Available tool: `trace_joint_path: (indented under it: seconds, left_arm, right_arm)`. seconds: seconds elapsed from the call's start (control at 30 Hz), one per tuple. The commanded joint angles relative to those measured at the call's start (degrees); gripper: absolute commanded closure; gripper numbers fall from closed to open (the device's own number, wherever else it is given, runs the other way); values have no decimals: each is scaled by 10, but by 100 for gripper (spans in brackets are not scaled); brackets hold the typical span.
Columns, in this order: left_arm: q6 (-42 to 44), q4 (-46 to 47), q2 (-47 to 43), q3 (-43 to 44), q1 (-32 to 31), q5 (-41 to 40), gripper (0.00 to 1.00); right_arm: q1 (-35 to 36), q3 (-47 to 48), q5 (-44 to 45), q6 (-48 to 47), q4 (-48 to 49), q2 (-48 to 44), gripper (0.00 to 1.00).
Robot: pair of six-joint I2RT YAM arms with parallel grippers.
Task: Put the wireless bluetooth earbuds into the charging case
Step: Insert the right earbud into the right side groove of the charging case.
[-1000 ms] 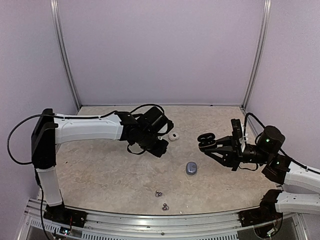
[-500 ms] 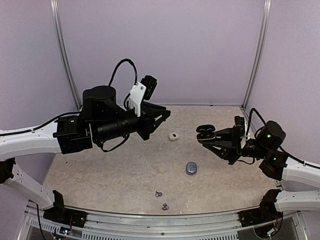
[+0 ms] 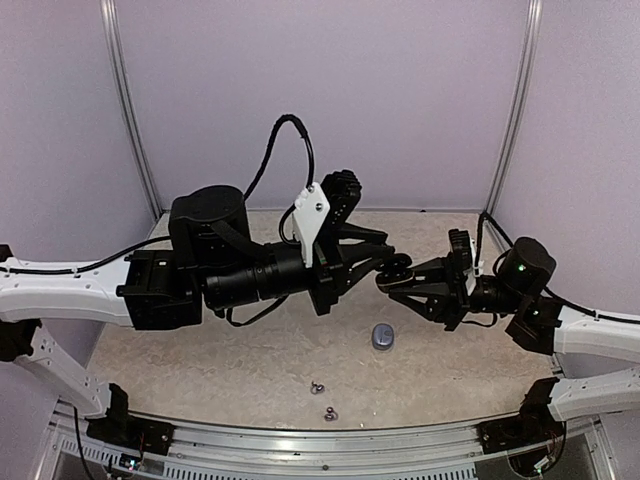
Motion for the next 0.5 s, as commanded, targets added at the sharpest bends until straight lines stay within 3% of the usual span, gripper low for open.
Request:
trace_joint_path:
  seconds: [0.0, 0.47]
  left_arm:
    - [37, -6, 36, 36, -17, 11, 91]
    - [37, -5, 74, 53, -19, 26, 92]
  right_arm:
    - [15, 18, -7, 36, 31, 3, 100]
    - [42, 16, -10, 57, 39, 4, 100]
